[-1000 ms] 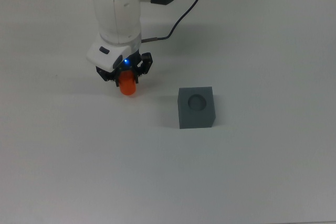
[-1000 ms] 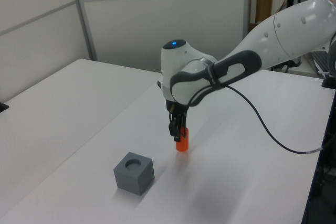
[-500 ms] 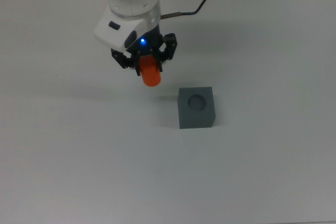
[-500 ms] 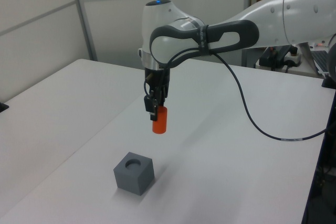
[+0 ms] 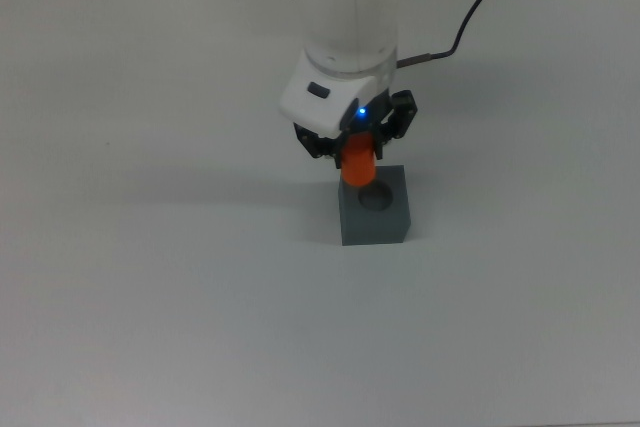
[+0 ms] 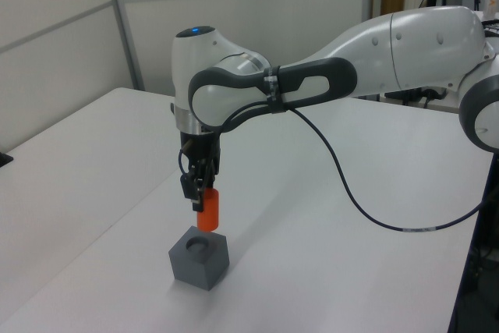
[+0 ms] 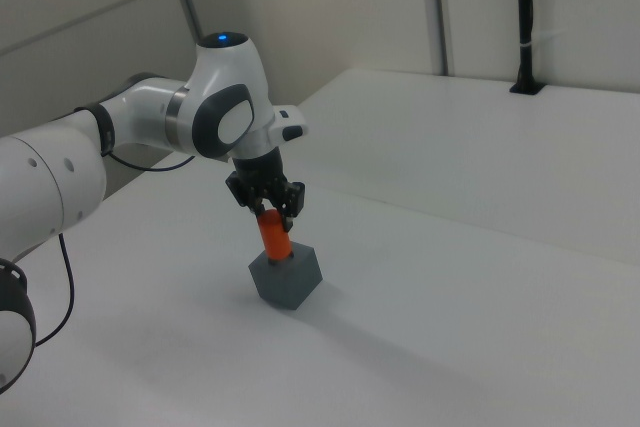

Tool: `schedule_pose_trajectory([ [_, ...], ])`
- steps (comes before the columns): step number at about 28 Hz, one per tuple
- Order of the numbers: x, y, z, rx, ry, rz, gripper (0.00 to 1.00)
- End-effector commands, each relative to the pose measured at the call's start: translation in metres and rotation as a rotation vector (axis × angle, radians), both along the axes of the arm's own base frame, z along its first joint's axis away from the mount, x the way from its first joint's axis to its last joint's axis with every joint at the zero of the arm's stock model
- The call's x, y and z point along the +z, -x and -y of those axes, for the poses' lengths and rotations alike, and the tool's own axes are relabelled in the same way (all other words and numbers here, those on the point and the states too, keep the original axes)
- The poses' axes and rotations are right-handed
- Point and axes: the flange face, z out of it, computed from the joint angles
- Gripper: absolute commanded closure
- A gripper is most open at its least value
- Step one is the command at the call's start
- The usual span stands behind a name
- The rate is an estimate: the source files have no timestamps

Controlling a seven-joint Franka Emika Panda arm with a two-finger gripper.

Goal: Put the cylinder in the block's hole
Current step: 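Lower the cylinder into the hole of the grey block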

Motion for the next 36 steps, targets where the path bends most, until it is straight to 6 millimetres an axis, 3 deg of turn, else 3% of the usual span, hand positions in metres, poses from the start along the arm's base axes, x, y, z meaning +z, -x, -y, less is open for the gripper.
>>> schedule_pose_trajectory([
  [1,0.006,-0.005,-0.009,-0.003,-0.009,0.032,1.00],
  [7,-0.014,-0.013,-0.013,0.001,-0.003,0.047,1.00],
  [18,-0.030,-0.014,-0.020,0.020,0.022,0.043,0.96],
  [20,-0.031,-0.014,-0.021,0.023,0.027,0.042,0.87],
  [21,-0.031,-0.014,-0.022,0.025,0.029,0.043,0.77],
  [22,-0.032,-0.014,-0.021,0.026,0.037,0.043,0.53],
  [24,-0.032,-0.014,-0.021,0.027,0.039,0.043,0.38],
  [27,-0.031,-0.014,-0.021,0.031,0.046,0.045,0.00],
  [36,-0.030,-0.014,-0.020,0.032,0.054,0.048,0.00],
])
